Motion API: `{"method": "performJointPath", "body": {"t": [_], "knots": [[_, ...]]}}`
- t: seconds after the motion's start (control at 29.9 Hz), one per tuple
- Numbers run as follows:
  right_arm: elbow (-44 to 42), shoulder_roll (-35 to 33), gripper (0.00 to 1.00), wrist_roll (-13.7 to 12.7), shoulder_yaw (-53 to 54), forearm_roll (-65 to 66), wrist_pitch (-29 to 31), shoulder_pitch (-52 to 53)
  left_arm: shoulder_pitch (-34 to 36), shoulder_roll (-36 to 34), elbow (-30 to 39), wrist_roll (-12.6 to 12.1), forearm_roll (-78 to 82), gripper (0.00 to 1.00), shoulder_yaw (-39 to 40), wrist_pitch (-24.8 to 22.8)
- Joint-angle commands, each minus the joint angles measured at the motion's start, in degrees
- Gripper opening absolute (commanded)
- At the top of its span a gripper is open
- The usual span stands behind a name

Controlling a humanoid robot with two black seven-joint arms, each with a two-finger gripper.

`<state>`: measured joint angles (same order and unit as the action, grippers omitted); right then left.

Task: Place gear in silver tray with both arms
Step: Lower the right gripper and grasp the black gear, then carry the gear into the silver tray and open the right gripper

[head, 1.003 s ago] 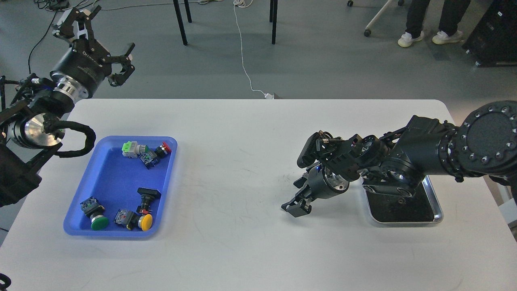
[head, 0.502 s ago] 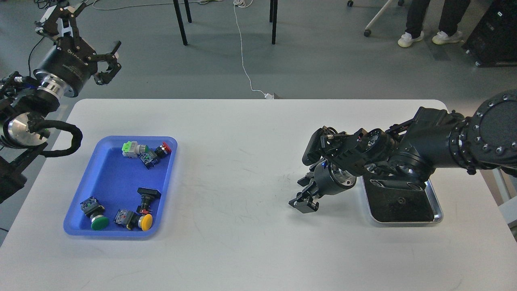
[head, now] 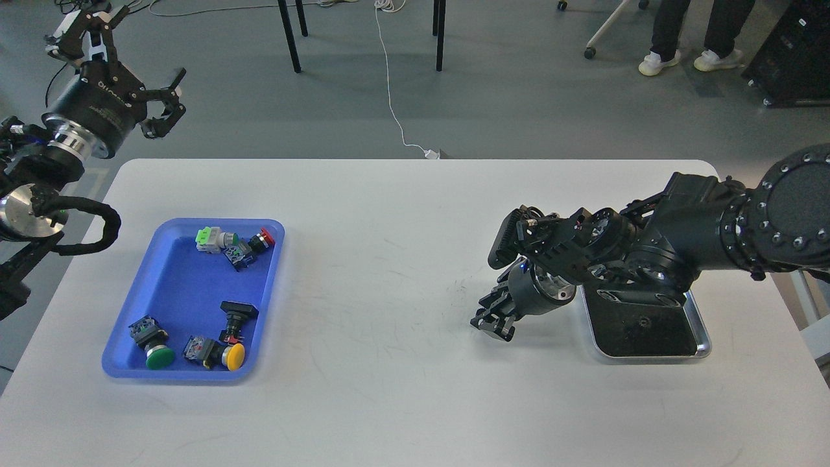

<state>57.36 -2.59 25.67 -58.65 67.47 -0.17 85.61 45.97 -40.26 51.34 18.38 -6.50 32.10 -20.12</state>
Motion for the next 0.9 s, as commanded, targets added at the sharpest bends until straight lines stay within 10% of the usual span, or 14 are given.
{"method": "performJointPath", "body": {"t": [0.0, 0.4, 0.87], "knots": [[-0.1, 0.1, 0.39, 0.0, 0.0, -0.1, 0.1, -0.2, 0.0, 0.0, 0.0, 0.0, 0.0, 0.98, 0.0, -0.1], [-0.3, 0.2, 0.18, 1.1, 0.4, -0.3, -0.5, -0.4, 0.0, 0.0, -0.1, 0.0, 0.0, 0.98, -0.1, 0.2], [-0.1, -9.1, 0.18, 1.3, -0.1, 0.6, -0.4, 5.6, 0.1, -1.0, 0.0, 0.1, 0.0, 0.98, 0.2, 0.1]]}}
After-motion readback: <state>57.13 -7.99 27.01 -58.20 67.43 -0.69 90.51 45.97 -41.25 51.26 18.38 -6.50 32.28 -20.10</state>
